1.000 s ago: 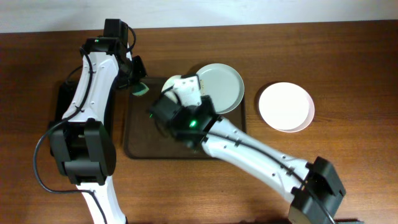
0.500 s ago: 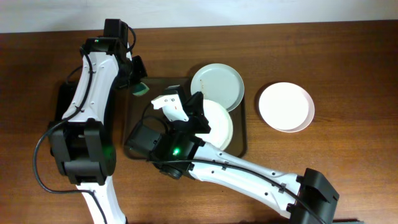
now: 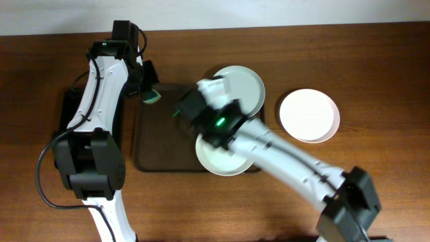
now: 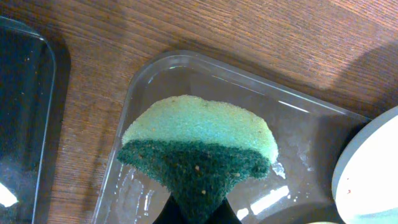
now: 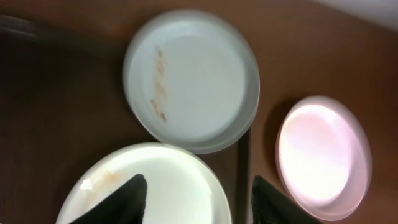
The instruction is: Clean dirty plates on tray and stack at the side
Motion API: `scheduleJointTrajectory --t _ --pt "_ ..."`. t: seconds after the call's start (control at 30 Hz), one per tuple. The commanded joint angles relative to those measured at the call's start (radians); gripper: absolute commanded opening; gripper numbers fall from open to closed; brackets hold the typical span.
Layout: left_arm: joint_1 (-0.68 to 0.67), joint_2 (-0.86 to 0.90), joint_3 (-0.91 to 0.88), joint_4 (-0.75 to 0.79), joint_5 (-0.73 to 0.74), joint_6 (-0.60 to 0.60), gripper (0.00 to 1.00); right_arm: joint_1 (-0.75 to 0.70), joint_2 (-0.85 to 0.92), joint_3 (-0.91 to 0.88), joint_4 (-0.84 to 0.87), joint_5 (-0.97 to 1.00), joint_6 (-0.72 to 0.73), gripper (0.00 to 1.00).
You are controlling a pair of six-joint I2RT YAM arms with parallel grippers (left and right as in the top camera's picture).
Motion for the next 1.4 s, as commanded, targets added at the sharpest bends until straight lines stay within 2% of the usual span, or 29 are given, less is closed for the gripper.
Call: scheduleJointTrajectory --t 0.0,0.1,0.23,0.5,0.7,0.83,0.9,0.97,1.0,1.17,1.37 --pt "0.003 -0.026 0.016 -0.001 0.007 0.020 0.00 -0.214 -0.038 0.012 -0.119 -0.504 0.053 0.58" --pt "0.003 -0.026 0.016 -0.001 0.007 0.020 0.00 -0.358 -0.012 -0.024 -0.210 -0.607 0.053 0.58" --pt "0.003 -0.026 0.016 -0.001 0.007 0.020 0.00 -0.439 0.013 -0.149 -0.187 -0.698 0.040 0.56" --pt "0.003 -0.026 0.016 -0.001 0.007 0.019 0.01 -0.434 0.018 -0.354 -0.023 -0.835 0.074 0.55" --pt "0.002 -0.026 0.016 -0.001 0.007 0.019 0.01 -0.433 0.076 -0.399 0.053 -0.881 0.094 0.51" --pt "0.002 -0.026 0.016 -0.002 0.007 0.019 0.00 -0.434 0.109 -0.398 0.068 -0.898 0.094 0.42" --pt "0.002 -0.026 0.016 -0.002 0.007 0.020 0.00 -0.433 0.109 -0.399 0.071 -0.898 0.094 0.28" --pt "0.002 -0.026 0.016 -0.002 0.007 0.020 0.00 -0.433 0.109 -0.398 0.071 -0.898 0.094 0.09" --pt "0.002 -0.026 0.016 -0.002 0.007 0.019 0.00 -0.433 0.109 -0.398 0.071 -0.898 0.093 0.04" --pt "0.003 -0.026 0.016 -0.002 0.007 0.020 0.00 -0.418 0.082 -0.374 0.060 -0.908 0.006 0.04" --pt "0.003 -0.026 0.016 -0.002 0.007 0.020 0.00 -0.311 -0.063 -0.291 0.037 -0.721 0.006 0.04"
